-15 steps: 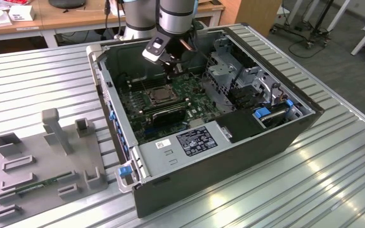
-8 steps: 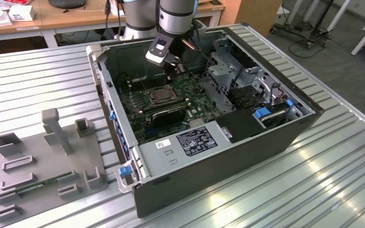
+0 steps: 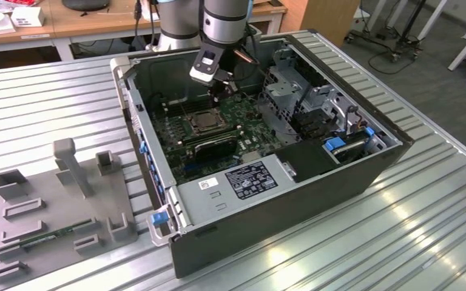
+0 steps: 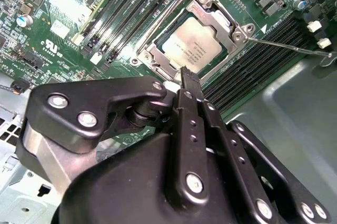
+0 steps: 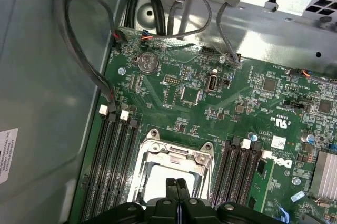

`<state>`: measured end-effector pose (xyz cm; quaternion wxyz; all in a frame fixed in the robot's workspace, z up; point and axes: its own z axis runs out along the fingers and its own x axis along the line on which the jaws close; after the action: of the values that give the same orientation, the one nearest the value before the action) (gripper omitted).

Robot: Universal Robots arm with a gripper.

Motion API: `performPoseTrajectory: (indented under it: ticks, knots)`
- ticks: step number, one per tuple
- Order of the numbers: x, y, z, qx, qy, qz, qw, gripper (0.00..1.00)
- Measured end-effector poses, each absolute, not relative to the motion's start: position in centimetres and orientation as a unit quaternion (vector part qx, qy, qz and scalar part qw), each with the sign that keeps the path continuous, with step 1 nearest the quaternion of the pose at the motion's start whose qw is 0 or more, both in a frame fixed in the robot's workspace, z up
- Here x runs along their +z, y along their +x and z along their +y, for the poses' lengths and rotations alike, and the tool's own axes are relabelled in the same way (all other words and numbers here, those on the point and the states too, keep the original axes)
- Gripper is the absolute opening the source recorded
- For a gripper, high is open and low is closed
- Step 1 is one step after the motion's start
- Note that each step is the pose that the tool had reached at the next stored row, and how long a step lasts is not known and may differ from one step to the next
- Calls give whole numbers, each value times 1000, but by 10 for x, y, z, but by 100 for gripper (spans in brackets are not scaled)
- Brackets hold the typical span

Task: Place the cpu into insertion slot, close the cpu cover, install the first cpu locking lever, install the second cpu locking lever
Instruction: 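Close the cpu cover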

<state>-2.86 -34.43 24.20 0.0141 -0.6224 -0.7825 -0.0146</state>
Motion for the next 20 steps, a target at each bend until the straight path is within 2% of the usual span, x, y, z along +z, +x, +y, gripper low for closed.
performPoseTrajectory:
  ticks: [20]
  knots:
    - [242,-29,-344,-13,-525,-851,16,11]
